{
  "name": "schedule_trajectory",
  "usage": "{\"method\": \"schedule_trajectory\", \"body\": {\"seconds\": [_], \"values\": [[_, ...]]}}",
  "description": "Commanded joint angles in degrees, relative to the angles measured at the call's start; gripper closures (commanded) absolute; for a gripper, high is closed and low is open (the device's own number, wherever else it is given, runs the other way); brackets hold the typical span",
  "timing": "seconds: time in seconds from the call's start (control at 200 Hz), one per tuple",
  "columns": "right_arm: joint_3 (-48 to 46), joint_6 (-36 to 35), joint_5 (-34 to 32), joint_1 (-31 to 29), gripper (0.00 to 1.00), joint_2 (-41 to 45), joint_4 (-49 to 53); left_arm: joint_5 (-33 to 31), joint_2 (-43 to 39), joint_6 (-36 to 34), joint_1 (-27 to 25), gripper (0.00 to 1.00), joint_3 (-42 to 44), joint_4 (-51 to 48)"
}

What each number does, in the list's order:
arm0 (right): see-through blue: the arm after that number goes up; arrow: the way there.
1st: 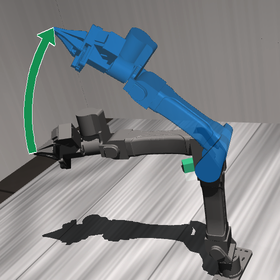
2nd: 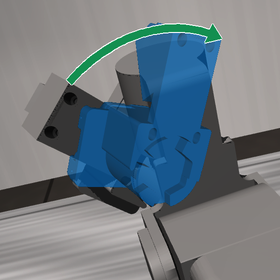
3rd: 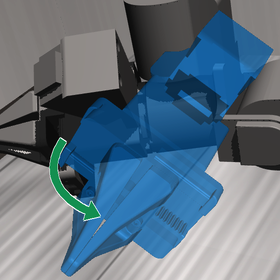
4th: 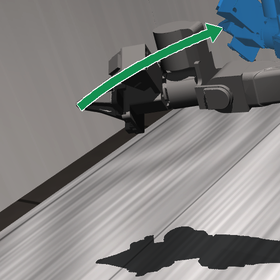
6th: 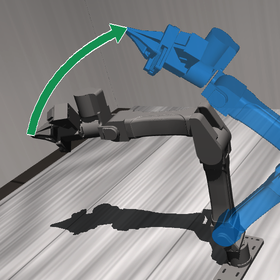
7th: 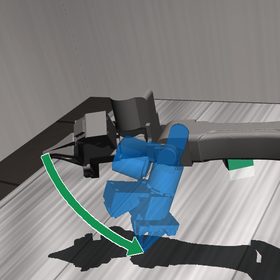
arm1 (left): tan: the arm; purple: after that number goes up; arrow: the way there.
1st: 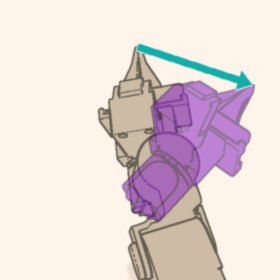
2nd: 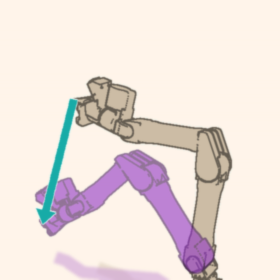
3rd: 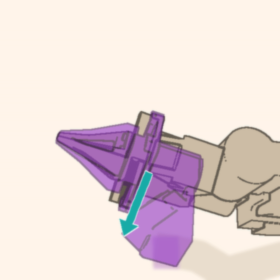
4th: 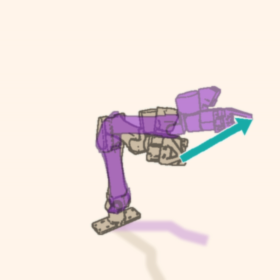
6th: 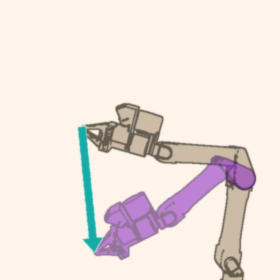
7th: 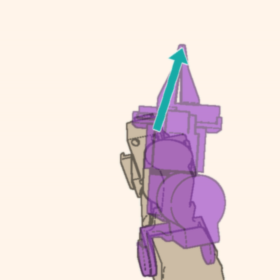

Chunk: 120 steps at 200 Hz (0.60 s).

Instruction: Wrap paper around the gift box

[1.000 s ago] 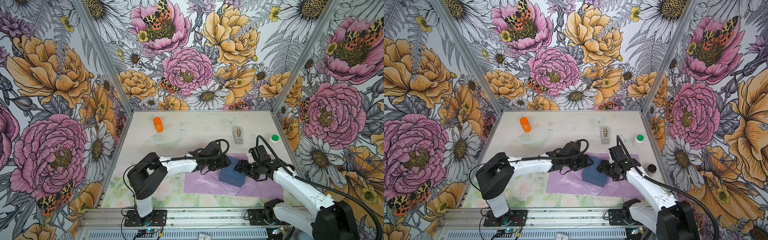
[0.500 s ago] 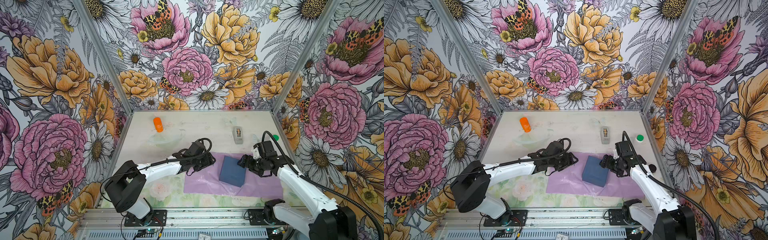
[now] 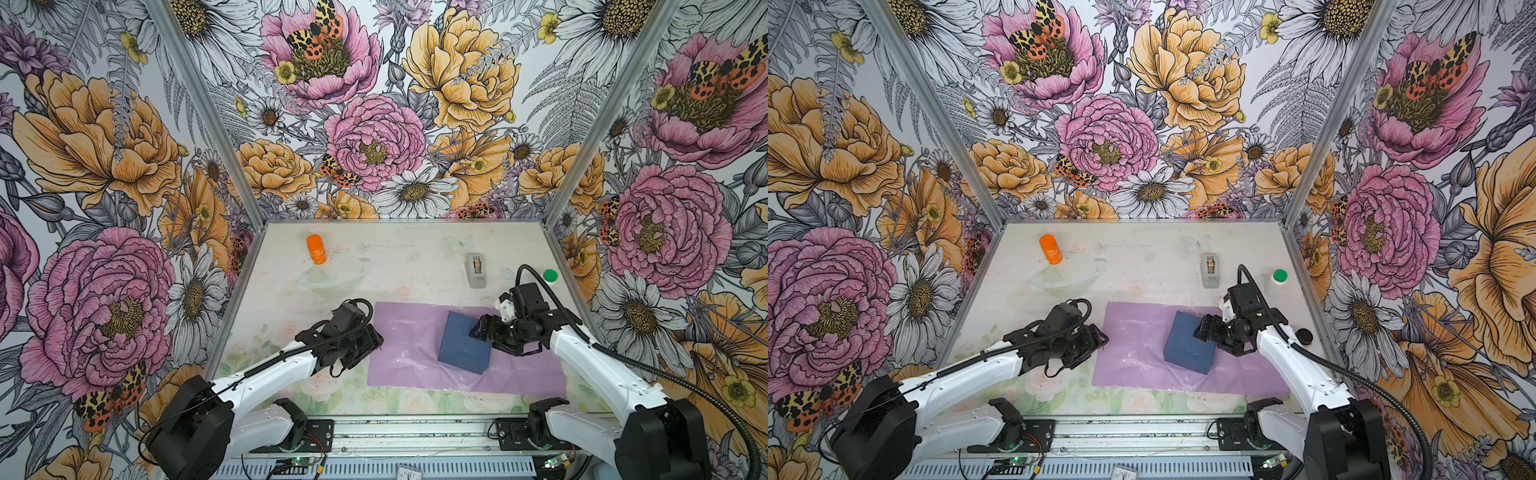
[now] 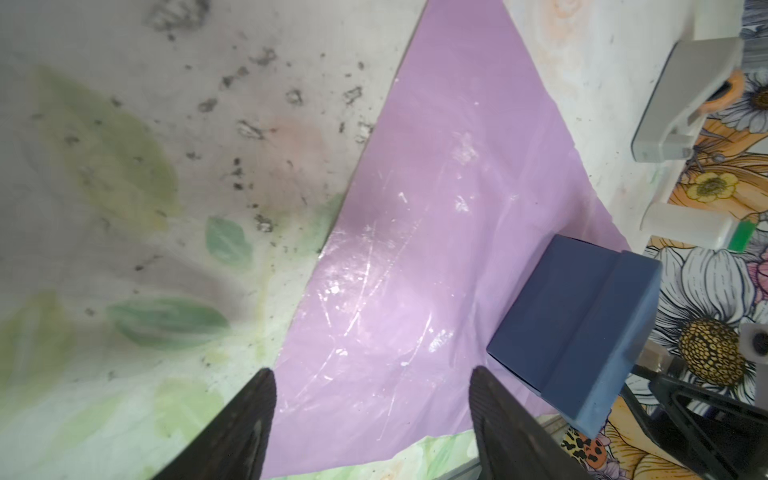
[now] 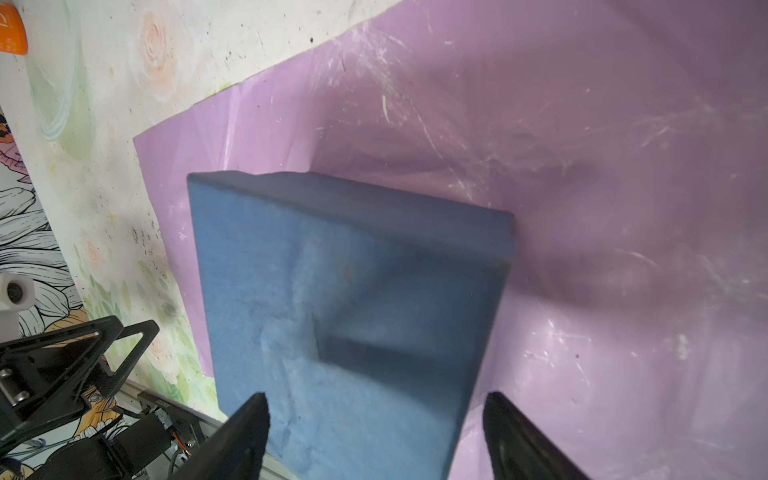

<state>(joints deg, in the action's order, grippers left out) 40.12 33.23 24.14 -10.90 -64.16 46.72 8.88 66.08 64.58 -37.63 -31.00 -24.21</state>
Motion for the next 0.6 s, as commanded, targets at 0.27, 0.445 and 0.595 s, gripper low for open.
{"method": "schedule_trajectory", "body": {"seconds": [0.27, 0.445, 0.595], "values": [[-1.7, -1.3, 0.6, -0.2, 0.17, -0.8, -0.7, 7.3, 6.8, -0.4, 0.9, 0.28, 3.3, 10.2], [-2.1, -1.3, 0.9, -0.1, 0.17, -1.0, -1.4, 9.1, 11.7, -1.2, 0.3, 0.28, 1.2, 15.5], [-1.0, -1.8, 0.2, 0.3, 0.17, -0.1, -0.3, 9.1, 15.0, -2.9, -0.3, 0.29, -1.9, 14.9]]}}
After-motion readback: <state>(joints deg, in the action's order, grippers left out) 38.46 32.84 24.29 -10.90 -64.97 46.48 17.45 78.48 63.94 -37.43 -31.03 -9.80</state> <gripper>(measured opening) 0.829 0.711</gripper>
